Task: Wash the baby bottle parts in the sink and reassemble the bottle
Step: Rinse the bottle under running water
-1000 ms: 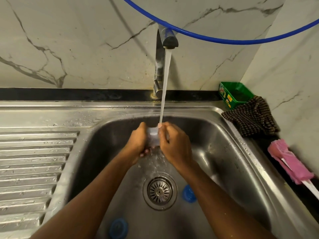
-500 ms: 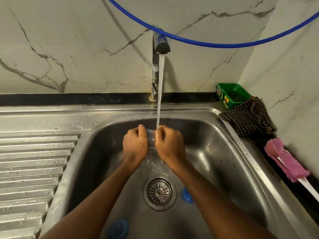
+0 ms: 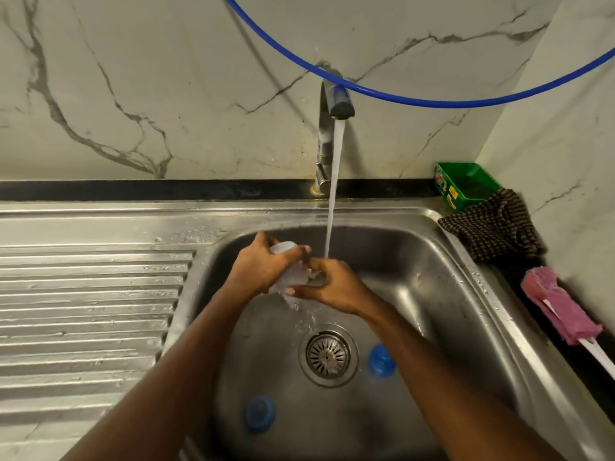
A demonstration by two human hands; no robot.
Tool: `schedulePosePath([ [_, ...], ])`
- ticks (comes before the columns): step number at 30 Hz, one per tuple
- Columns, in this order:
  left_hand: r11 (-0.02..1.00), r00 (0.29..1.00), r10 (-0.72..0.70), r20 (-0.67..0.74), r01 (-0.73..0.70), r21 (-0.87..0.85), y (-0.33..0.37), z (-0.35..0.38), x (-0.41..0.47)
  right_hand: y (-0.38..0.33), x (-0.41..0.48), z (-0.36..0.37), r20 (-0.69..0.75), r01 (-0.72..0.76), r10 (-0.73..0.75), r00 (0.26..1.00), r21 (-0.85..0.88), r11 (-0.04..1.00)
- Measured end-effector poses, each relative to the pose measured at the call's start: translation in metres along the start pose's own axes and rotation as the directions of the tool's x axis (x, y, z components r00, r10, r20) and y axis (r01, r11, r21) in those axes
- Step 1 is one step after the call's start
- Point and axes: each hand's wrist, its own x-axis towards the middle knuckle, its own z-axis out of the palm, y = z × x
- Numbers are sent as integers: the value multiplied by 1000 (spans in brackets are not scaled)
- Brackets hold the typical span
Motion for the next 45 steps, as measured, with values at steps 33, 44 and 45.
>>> schedulePosePath([
  [33,967,977,10,214,-63,245,26,-47,-94,-60,-102,32,-592,-492,385,707,-22,870],
  [44,972,996,75,42,-82,219,28,-76,-110,-88,-87,20,-487,-370,344,803,44,928],
  [45,975,997,72,14,-73,211,25,-84,-113,-97,-79,22,-462,-331,309,831,35,943],
])
